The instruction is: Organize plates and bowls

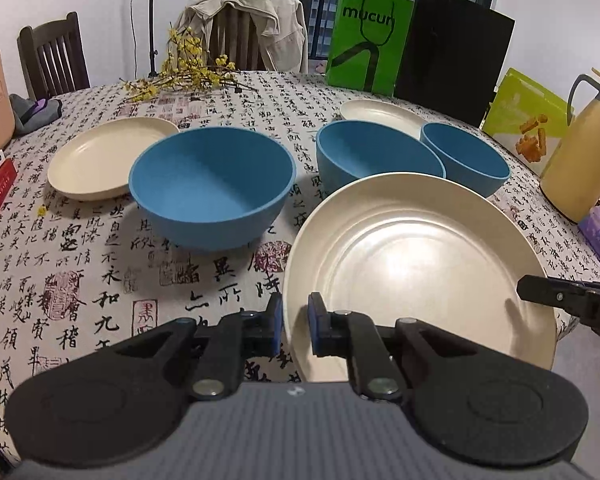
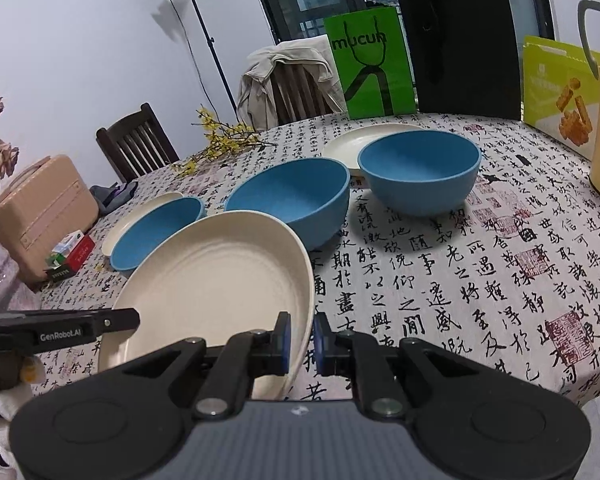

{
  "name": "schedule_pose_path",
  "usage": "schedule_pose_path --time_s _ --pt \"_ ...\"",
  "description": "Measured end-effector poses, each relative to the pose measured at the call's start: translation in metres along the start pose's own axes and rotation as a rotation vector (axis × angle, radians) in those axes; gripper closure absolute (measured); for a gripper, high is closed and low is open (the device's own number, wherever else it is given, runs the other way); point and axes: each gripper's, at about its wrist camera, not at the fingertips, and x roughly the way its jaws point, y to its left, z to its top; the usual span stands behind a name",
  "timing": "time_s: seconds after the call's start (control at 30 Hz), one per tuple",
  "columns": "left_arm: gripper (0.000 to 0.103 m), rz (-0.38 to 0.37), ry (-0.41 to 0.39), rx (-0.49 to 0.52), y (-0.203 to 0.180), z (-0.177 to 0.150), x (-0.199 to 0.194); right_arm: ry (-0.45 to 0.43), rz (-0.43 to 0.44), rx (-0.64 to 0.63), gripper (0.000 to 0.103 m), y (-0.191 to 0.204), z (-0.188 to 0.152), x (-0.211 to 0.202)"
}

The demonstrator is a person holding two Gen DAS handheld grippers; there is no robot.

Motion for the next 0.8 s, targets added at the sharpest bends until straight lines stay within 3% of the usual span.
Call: schedule_pose_path --time_s 0.8 --pt "0.09 -0.005 0.052 0.002 -0.005 -0.01 0.025 0.023 -0.013 0.048 0.091 -0.017 -0.011 0.019"
